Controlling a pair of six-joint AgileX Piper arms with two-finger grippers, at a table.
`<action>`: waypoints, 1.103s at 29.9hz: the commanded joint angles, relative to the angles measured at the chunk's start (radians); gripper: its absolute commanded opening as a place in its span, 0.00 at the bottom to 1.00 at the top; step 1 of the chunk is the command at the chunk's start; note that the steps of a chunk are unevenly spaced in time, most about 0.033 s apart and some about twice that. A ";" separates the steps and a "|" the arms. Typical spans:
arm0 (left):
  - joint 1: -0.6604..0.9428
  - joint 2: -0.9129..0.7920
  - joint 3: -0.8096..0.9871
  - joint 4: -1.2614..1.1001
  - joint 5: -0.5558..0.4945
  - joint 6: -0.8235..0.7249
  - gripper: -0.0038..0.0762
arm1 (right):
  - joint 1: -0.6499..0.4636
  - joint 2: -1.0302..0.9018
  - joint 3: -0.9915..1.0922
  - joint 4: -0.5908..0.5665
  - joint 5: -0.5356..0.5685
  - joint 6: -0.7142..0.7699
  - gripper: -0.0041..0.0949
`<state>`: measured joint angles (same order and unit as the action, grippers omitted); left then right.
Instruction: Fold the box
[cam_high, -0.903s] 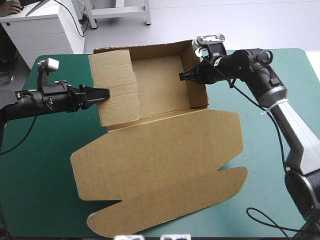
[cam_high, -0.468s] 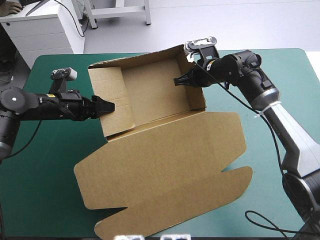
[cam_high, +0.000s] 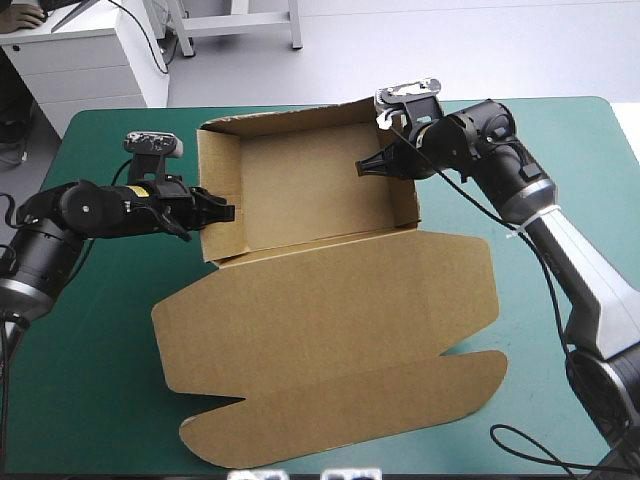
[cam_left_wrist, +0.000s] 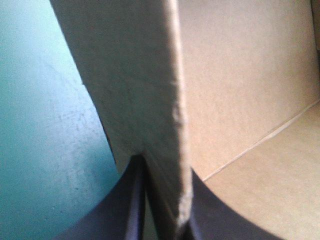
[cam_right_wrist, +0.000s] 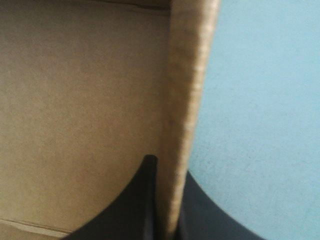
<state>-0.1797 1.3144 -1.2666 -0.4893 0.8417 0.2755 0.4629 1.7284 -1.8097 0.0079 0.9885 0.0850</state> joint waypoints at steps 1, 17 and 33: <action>-0.079 -0.021 -0.037 -0.134 -0.106 0.023 0.04 | 0.018 -0.047 -0.030 0.060 -0.026 0.014 0.02; -0.185 0.170 -0.037 0.428 0.025 -0.363 0.04 | 0.087 -0.050 0.280 0.076 -0.082 0.082 0.02; -0.192 0.313 -0.037 0.425 0.075 -0.291 0.06 | 0.092 -0.024 0.358 -0.036 -0.106 0.227 0.11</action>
<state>-0.3560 1.6446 -1.2814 -0.0331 0.9506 -0.0845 0.5408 1.7401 -1.4292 -0.0174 0.9067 0.3007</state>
